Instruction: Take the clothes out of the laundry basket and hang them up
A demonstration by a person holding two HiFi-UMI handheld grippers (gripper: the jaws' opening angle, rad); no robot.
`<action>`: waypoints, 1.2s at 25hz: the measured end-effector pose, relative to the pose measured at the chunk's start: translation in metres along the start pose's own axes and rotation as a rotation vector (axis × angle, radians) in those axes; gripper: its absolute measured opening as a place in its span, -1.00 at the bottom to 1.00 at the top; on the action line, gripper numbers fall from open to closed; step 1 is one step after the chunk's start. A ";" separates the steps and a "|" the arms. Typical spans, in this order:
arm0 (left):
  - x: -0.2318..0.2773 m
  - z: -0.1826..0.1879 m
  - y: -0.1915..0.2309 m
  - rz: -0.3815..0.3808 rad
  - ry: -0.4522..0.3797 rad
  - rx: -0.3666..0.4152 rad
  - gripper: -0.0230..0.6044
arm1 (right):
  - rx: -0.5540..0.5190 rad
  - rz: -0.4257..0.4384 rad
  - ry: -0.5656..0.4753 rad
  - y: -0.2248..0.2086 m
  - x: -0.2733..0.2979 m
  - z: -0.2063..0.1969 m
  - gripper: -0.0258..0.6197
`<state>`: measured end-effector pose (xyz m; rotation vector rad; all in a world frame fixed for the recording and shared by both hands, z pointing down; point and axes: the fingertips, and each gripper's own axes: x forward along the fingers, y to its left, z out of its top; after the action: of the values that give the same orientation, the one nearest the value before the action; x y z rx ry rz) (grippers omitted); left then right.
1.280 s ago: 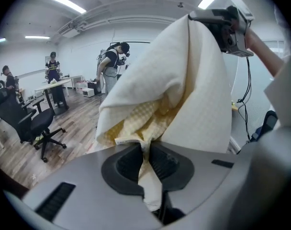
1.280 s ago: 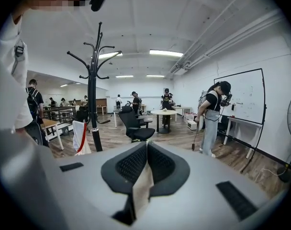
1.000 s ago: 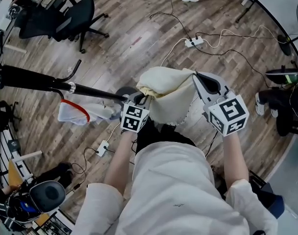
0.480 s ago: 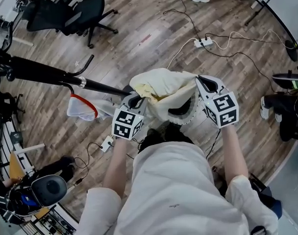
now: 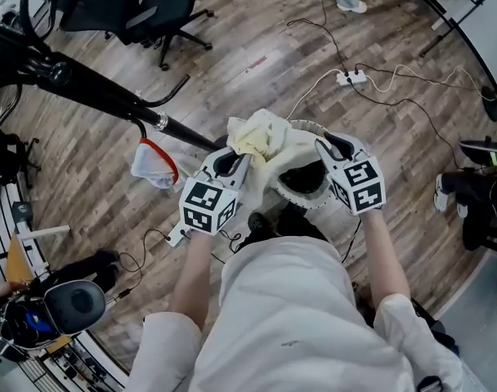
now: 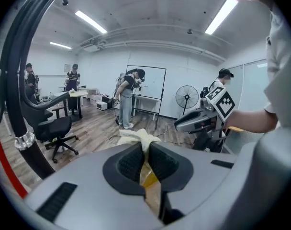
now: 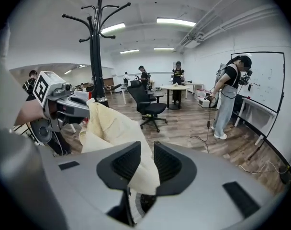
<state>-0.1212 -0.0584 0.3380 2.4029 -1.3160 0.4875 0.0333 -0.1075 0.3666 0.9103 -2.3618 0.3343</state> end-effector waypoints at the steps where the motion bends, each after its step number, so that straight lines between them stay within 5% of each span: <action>1: -0.003 0.002 0.001 0.000 -0.006 0.002 -0.82 | -0.007 0.024 -0.006 0.011 0.003 0.004 -0.63; 10: -0.041 -0.002 0.016 0.012 -0.046 -0.100 -0.82 | -0.063 0.272 -0.063 0.128 0.021 0.033 -0.59; 14: -0.060 -0.005 0.021 0.018 -0.073 -0.168 -0.82 | -0.093 0.400 -0.064 0.182 0.024 0.033 -0.34; 22: -0.105 0.002 0.029 0.016 -0.151 -0.207 -0.82 | -0.160 0.453 -0.044 0.253 0.036 0.022 -0.18; 26: -0.126 0.004 0.029 0.003 -0.191 -0.211 -0.82 | -0.143 0.391 -0.048 0.257 0.043 0.020 -0.36; 30: -0.145 0.003 0.032 0.006 -0.216 -0.211 -0.82 | -0.129 0.366 -0.094 0.256 0.038 0.029 -0.85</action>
<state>-0.2218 0.0297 0.2730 2.3242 -1.3863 0.0847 -0.1753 0.0485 0.3597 0.4401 -2.6009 0.2812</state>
